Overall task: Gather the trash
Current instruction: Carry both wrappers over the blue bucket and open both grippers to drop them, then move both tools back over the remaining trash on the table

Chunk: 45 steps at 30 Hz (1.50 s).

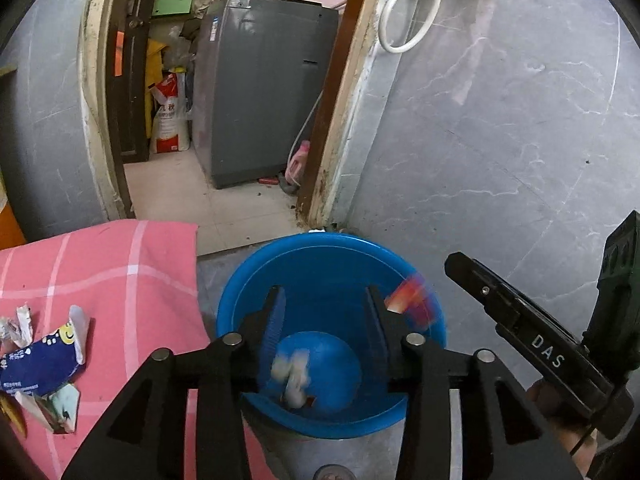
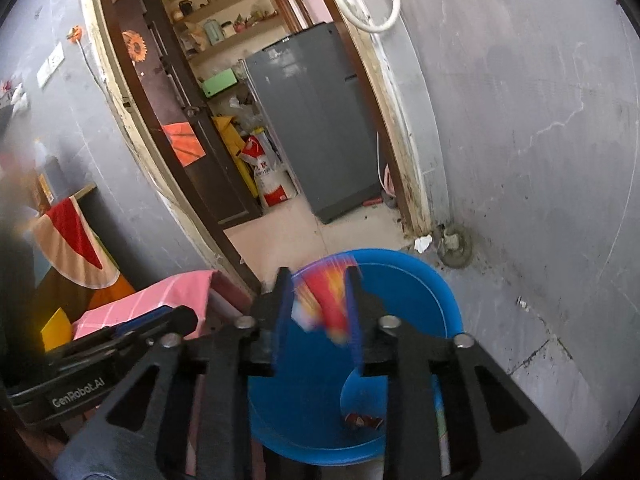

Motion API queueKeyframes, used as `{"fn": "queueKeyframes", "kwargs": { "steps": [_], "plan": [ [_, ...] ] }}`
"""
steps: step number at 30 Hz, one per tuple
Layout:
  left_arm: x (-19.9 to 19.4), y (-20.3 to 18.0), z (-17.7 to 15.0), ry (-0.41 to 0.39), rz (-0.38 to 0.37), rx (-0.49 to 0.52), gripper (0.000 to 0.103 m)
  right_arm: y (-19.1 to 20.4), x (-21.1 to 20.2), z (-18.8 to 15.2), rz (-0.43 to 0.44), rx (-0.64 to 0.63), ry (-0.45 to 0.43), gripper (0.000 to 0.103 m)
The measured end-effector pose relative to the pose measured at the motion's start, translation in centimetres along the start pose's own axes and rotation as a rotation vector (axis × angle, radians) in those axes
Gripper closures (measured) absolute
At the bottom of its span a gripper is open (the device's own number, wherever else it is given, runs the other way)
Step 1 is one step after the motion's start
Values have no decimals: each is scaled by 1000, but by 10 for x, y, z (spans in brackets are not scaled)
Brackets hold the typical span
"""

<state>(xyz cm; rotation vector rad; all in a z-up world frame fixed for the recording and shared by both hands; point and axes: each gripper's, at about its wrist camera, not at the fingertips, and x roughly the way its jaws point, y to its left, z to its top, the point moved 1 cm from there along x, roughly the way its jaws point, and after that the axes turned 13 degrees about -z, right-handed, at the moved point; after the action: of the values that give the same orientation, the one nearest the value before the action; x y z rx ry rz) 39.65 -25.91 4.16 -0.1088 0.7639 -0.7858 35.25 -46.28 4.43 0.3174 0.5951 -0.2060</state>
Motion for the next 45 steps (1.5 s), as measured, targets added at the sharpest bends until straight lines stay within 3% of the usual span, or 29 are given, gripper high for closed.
{"fn": "queueKeyframes", "kwargs": {
  "steps": [4, 7, 12, 17, 23, 34, 39, 45],
  "plan": [
    [-17, 7, -2, -49, 12, -17, 55, -1, -2, 0, 1, 4, -8, 52],
    [-37, 9, -4, -124, 46, -30, 43, 2, -9, 1, 2, 4, -39, 44],
    [-77, 11, -11, -258, 133, -15, 15, 18, -31, 2, 15, -36, -136, 28],
    [-124, 23, -22, -397, 210, -46, 2, 42, -62, -3, 50, -89, -270, 5],
    [-177, 31, -38, -520, 308, -36, 2, 70, -99, -13, 119, -125, -435, 0],
    [-252, 37, -76, -641, 450, 18, 2, 122, -141, -37, 242, -149, -577, 0],
    [-273, 50, -92, -657, 505, 20, 2, 144, -148, -47, 277, -179, -595, 0],
    [-287, 66, -112, -637, 538, 8, 2, 169, -140, -57, 299, -236, -545, 0]
  ]
}}
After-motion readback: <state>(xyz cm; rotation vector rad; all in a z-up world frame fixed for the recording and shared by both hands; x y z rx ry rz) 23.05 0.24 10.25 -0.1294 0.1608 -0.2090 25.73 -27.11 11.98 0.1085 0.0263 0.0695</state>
